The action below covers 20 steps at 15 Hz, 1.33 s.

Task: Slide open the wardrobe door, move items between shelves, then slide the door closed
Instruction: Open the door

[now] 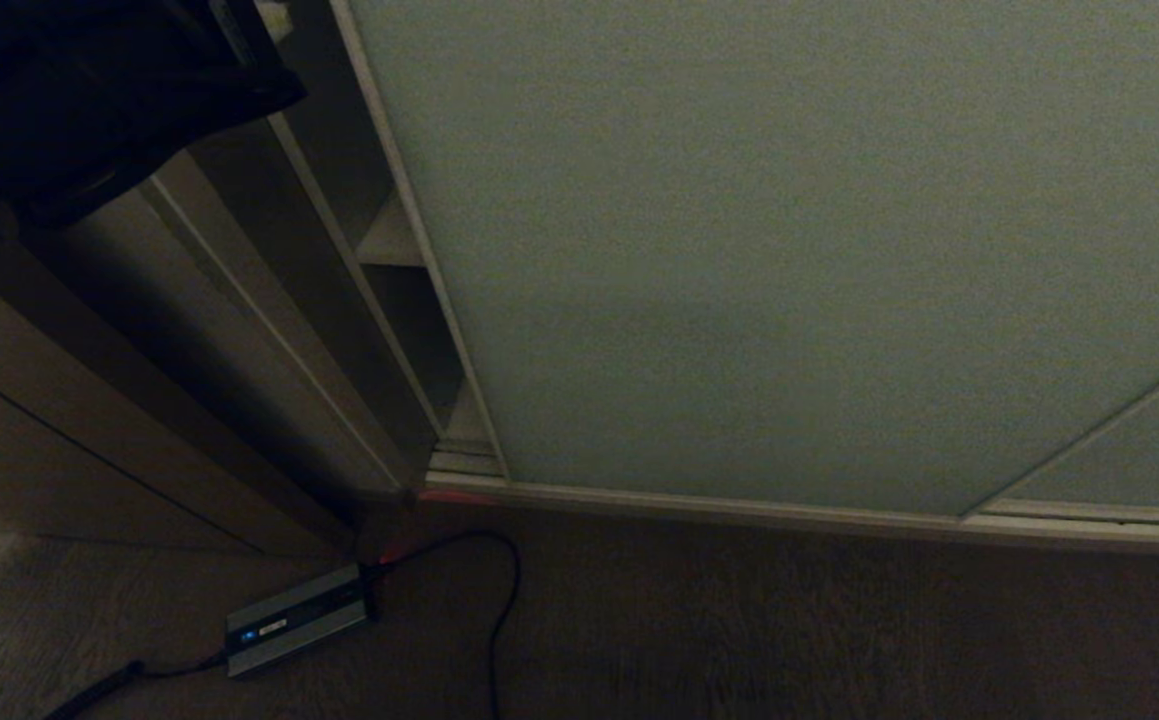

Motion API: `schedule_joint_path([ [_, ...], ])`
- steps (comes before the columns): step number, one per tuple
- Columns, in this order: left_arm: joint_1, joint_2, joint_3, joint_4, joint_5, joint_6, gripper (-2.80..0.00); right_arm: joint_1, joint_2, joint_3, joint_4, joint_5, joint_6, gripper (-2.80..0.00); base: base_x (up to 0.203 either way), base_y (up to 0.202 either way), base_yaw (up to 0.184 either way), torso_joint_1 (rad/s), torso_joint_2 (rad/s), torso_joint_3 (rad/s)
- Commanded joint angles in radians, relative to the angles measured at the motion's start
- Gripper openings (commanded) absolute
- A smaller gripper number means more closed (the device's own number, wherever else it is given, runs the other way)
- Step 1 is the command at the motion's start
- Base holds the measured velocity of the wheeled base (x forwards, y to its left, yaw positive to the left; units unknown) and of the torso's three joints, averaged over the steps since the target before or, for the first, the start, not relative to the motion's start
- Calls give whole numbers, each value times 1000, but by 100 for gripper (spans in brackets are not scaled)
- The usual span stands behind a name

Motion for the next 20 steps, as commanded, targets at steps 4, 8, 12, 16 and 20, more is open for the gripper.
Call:
schedule_joint_path([
  [4, 120, -128, 14, 145, 9, -6, -280, 0, 2, 4, 0, 1, -1, -280, 0, 0, 0, 0, 0, 0],
  [8, 210, -360, 130, 322, -16, -44, -280, 0, 2, 3, 1, 0, -1, -280, 0, 0, 0, 0, 0, 0],
  [12, 242, -692, 426, 506, -92, -59, -280, 0, 2, 3, -1, 0, -1, -280, 0, 0, 0, 0, 0, 0],
  [16, 249, -1003, 654, 689, -127, -64, -280, 0, 2, 3, 1, 0, -1, -280, 0, 0, 0, 0, 0, 0],
  [20, 223, -1076, 678, 788, -182, -106, -280, 0, 2, 4, 0, 0, -1, -280, 0, 0, 0, 0, 0, 0],
])
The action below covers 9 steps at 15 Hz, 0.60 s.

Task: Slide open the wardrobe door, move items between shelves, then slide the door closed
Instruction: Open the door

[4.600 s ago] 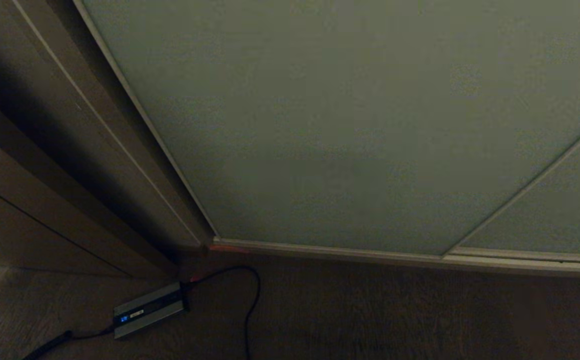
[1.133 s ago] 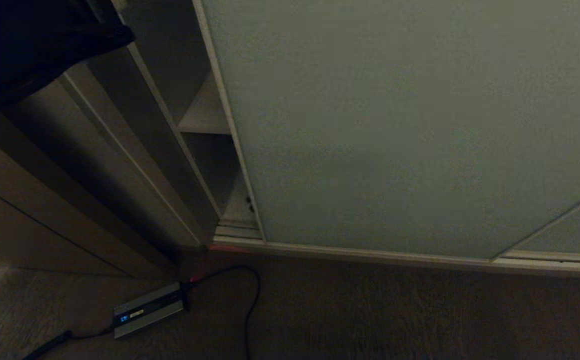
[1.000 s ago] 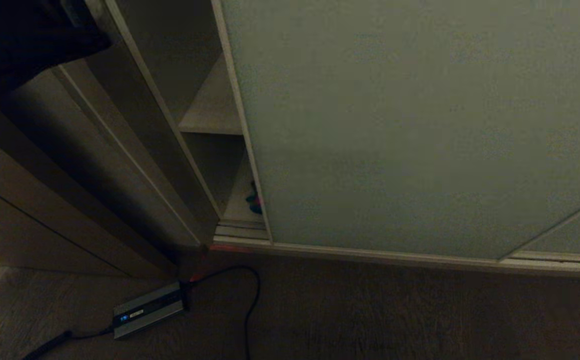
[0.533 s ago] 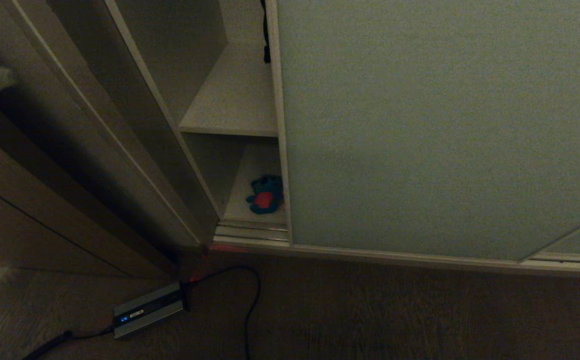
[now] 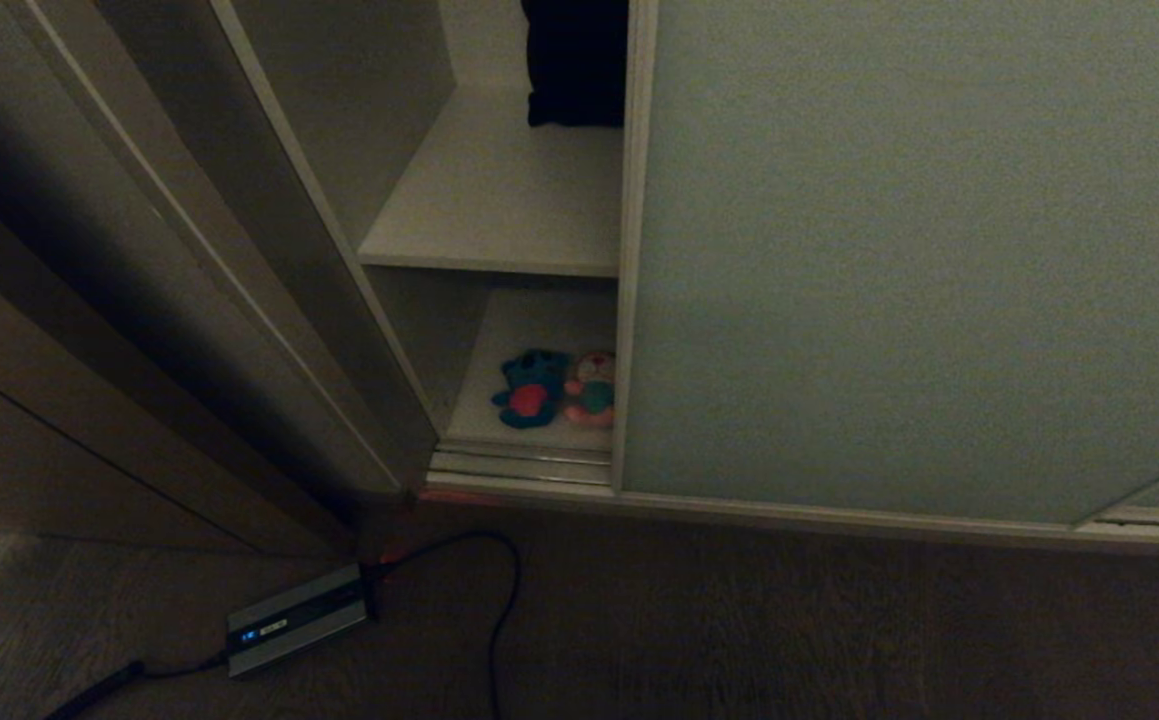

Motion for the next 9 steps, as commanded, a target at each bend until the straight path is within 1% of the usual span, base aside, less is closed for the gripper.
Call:
schedule_joint_path([
  [1, -70, -75, 17, 15, -15, -1, -280, 0, 2, 3, -1, 0, 0, -280, 0, 0, 0, 0, 0, 0],
  [2, -123, -69, 14, 17, -14, 4, -280, 0, 2, 4, 1, 0, 0, -280, 0, 0, 0, 0, 0, 0],
  [3, -146, -33, -6, 8, -12, 22, -280, 0, 2, 3, -1, 0, 0, -280, 0, 0, 0, 0, 0, 0],
  [5, -156, 130, -88, -62, -9, 49, -280, 0, 2, 4, 0, 0, 0, -280, 0, 0, 0, 0, 0, 0],
  [6, -158, 230, -144, -110, -8, 60, -280, 0, 2, 5, 1, 0, 0, -280, 0, 0, 0, 0, 0, 0],
  [7, -163, 357, -230, -164, -8, 78, -280, 0, 2, 4, 0, 1, 0, -280, 0, 0, 0, 0, 0, 0],
  [9, -195, 561, -407, -225, -8, 110, -280, 0, 2, 3, -1, 0, 0, -280, 0, 0, 0, 0, 0, 0],
])
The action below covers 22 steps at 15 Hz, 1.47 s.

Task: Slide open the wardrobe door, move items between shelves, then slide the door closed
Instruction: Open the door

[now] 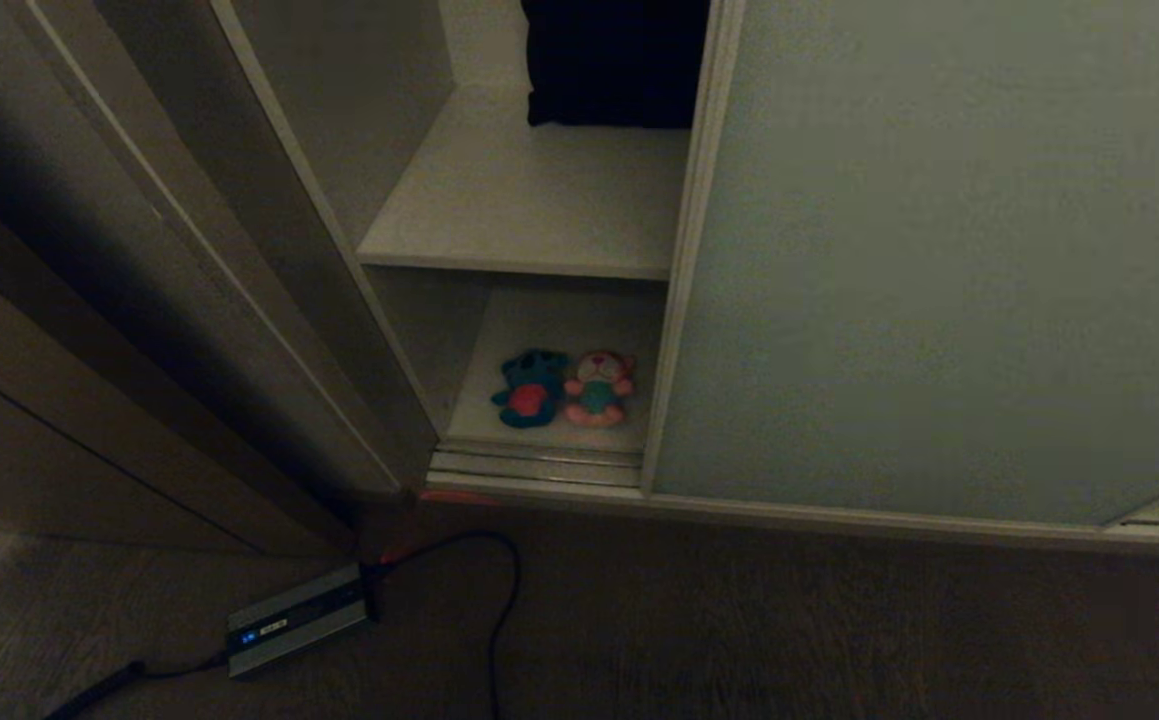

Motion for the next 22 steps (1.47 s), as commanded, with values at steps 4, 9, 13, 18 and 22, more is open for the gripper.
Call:
schedule_joint_path([
  [4, -144, 610, -449, -99, 22, 44, -280, 0, 2, 4, 0, 0, -1, -280, 0, 0, 0, 0, 0, 0],
  [9, -363, 951, -707, -196, 179, 14, -280, 0, 2, 5, 1, 0, -1, -280, 0, 0, 0, 0, 0, 0],
  [13, -483, 1133, -872, -260, 324, -41, -280, 0, 2, 3, -1, 0, -1, -280, 0, 0, 0, 0, 0, 0],
  [18, -580, 1220, -965, -277, 384, -66, -280, 0, 2, 5, 1, 0, -1, -280, 0, 0, 0, 0, 0, 0],
  [22, -642, 1244, -966, -286, 382, -79, -280, 0, 2, 3, -1, 0, -1, -280, 0, 0, 0, 0, 0, 0],
])
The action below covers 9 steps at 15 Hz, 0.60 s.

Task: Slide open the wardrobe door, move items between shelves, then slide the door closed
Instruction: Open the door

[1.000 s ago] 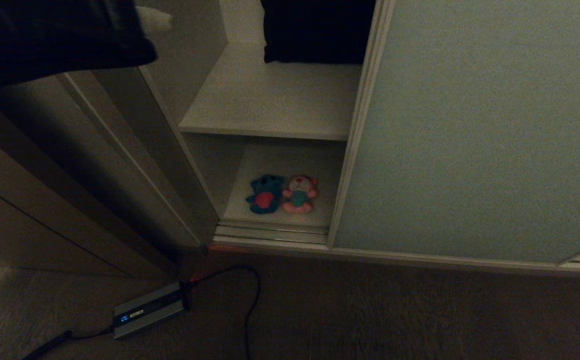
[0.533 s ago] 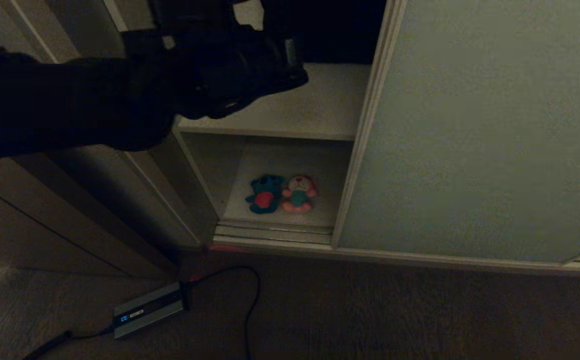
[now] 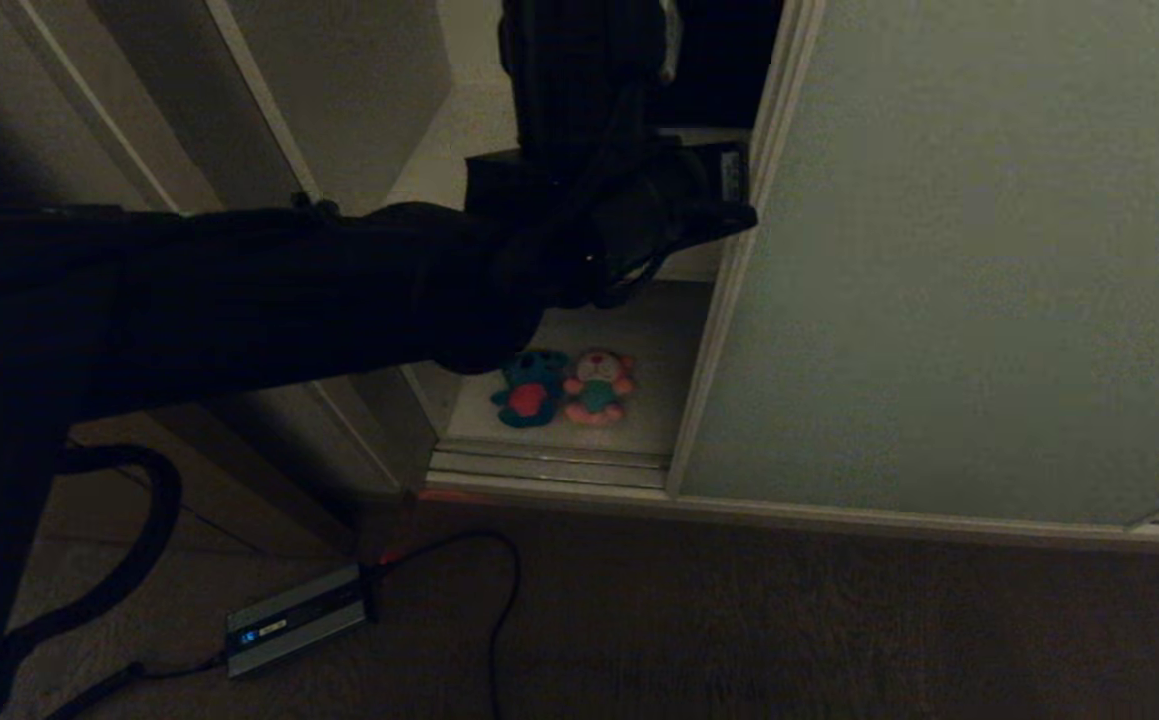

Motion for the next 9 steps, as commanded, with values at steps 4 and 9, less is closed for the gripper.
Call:
schedule_joint_path([
  [4, -28, 52, -3, -47, -2, 11, -280, 0, 2, 3, 1, 1, -1, -280, 0, 0, 0, 0, 0, 0],
  [9, -29, 84, -6, -104, -56, 23, -280, 0, 0, 4, 1, 0, -1, -280, 0, 0, 0, 0, 0, 0],
])
